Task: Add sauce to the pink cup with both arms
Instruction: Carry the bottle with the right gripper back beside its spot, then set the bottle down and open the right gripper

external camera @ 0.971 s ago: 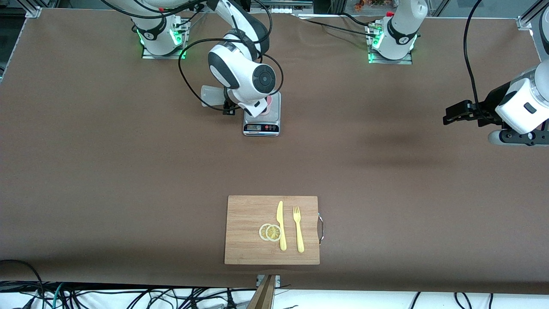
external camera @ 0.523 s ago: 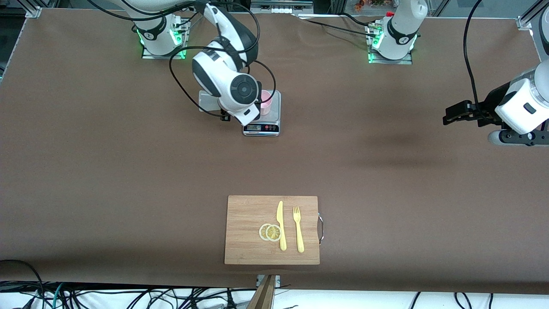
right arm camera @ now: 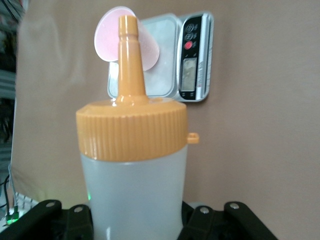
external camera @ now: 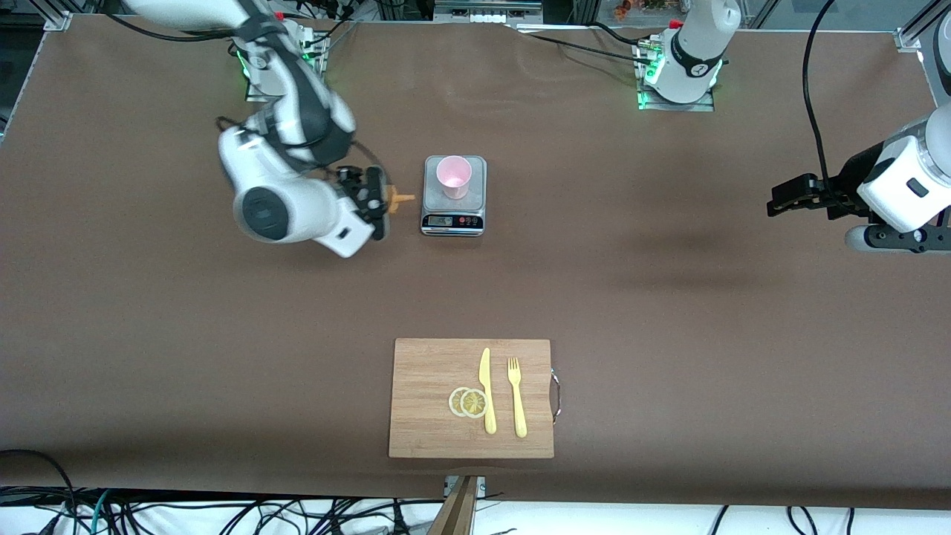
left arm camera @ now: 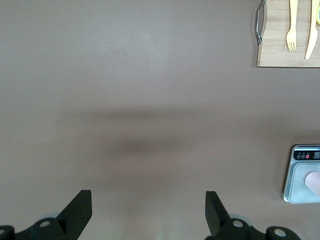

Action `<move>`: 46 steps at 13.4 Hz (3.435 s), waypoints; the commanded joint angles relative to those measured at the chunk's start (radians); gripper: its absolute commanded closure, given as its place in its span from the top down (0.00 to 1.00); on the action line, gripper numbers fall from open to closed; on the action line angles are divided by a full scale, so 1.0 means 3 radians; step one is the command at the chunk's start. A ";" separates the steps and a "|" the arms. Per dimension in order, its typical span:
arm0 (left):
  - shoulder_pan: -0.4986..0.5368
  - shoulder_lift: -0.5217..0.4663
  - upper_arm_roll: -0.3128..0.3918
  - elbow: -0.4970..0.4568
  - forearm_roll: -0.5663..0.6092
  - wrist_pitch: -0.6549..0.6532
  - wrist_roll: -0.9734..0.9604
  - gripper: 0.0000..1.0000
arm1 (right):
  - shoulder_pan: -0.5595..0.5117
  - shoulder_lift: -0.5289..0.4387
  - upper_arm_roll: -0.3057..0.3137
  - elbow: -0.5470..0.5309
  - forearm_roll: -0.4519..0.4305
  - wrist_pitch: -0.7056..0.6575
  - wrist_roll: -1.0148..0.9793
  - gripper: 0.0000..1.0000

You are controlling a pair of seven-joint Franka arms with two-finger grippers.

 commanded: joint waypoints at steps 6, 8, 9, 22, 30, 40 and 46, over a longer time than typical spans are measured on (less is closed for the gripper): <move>-0.0017 0.0043 0.0014 0.0107 0.0021 -0.0055 0.0086 1.00 | -0.0751 -0.0010 -0.0652 -0.0241 0.1284 -0.0641 -0.2000 0.06; -0.0017 0.0043 0.0014 0.0107 0.0021 -0.0055 0.0086 1.00 | -0.1006 0.0142 -0.0729 -0.0333 0.1514 -0.0841 -0.2546 0.06; -0.0017 0.0043 0.0014 0.0107 0.0021 -0.0055 0.0086 1.00 | -0.1124 0.0275 -0.0770 -0.0334 0.1581 -0.0978 -0.2822 0.06; -0.0017 0.0089 0.0014 0.0188 0.0015 -0.0055 0.0050 1.00 | -0.1442 0.1427 -0.1261 -0.0078 0.2236 -0.1604 -0.4165 0.11; -0.0017 0.0094 0.0019 0.0209 0.0015 -0.0055 0.0045 1.00 | -0.1432 0.1468 -0.1394 0.0111 0.2028 -0.1609 -0.4119 1.00; -0.0017 0.0094 0.0014 0.0209 0.0015 -0.0055 0.0056 1.00 | -0.1183 0.0315 -0.1691 0.0122 0.0658 -0.1186 -0.2828 1.00; -0.0017 0.0094 0.0019 0.0209 0.0015 -0.0055 0.0056 1.00 | -0.0543 -0.0515 -0.1655 -0.0032 0.0003 -0.0765 -0.0456 1.00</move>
